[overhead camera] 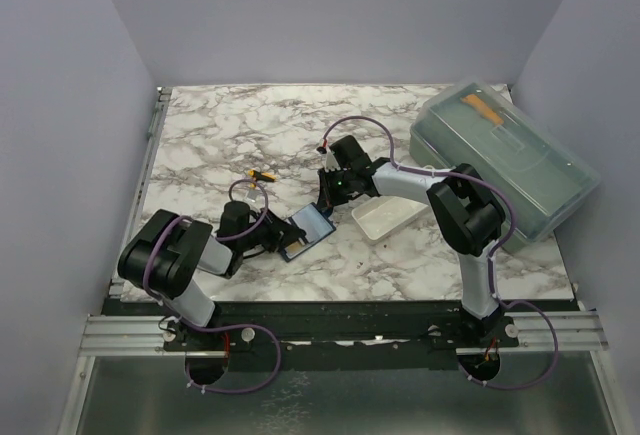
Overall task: Put the credit cards into the card holder
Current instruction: Insert the credit card into the card holder.
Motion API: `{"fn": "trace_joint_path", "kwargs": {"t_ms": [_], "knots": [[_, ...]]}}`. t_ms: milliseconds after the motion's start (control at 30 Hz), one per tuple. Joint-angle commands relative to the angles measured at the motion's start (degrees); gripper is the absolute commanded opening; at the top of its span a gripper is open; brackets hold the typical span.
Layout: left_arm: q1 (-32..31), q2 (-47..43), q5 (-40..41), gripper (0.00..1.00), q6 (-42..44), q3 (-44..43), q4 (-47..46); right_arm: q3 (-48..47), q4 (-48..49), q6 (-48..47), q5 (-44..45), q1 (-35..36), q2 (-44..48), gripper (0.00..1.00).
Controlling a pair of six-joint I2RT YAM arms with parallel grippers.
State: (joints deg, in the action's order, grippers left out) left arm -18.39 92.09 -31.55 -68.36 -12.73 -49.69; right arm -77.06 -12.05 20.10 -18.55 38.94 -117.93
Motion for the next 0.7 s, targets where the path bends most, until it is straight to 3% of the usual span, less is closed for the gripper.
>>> {"fn": "trace_joint_path", "kwargs": {"t_ms": [0, 167, 300, 400, 567, 667], "knots": [[-1.67, -1.9, 6.59, 0.24, -2.88, 1.34, 1.33, 2.88, -5.29, -0.34, 2.9, 0.17, -3.29, 0.0], [-1.74, -11.38, 9.15, 0.58, -2.33, 1.91, 17.04, 2.4, -6.33, -1.12, 3.83, 0.13, -2.8, 0.0], [-1.73, -18.27, 12.85, 0.72, -0.21, -1.0, 30.32, 1.45, -6.93, -1.34, 3.94, 0.13, -3.0, 0.0], [-1.83, -20.45, 14.44, 0.71, 0.77, -3.32, 36.24, 1.21, -6.94, -1.27, 3.74, 0.13, -3.19, 0.0], [-1.86, -16.03, 13.18, 0.59, 2.35, -6.28, 34.72, 1.53, -6.64, -0.73, 3.24, 0.25, -3.19, 0.0], [-2.19, -13.74, 12.62, 0.57, 2.31, -7.14, 33.48, 1.85, -6.61, -0.59, 3.24, 0.26, -2.87, 0.0]]}}
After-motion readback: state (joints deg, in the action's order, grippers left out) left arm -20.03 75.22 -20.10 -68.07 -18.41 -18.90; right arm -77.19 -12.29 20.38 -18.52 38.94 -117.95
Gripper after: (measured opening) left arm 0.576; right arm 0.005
